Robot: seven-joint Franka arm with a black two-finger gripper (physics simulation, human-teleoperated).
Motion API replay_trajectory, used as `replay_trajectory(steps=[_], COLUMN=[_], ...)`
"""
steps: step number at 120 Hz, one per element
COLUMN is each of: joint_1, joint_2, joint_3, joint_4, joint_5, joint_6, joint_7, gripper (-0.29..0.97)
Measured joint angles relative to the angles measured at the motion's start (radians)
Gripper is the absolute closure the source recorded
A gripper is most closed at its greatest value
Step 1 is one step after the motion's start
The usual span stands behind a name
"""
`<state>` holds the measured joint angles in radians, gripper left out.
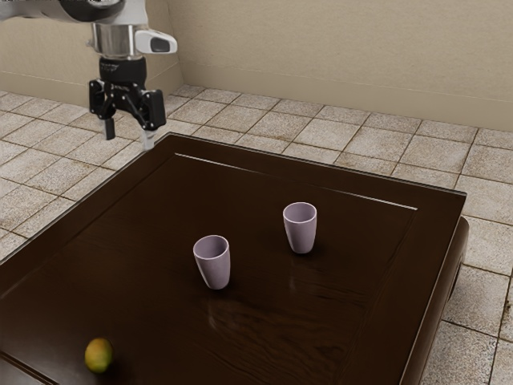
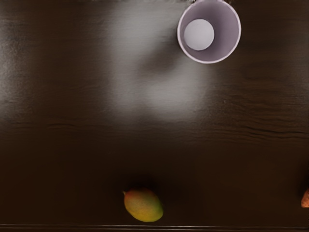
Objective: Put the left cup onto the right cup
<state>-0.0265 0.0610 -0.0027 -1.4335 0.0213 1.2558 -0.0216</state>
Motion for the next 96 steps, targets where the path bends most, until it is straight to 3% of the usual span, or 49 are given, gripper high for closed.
replay_trajectory(steps=[20,72,96], joint_1=[-0.009,0.007,0.01], joint_2=[-0.007,0.027,0.122], joint_3=[-0.004,0.004,0.004], joint_4=[-0.044,-0.506,-0.506], joint_5=[0.002,0.012,0.008], joint_6=[0.093,0.531,0.694], joint_7=[-0.005,-0.013,-0.016], gripper=[0.0,0.0,0.0])
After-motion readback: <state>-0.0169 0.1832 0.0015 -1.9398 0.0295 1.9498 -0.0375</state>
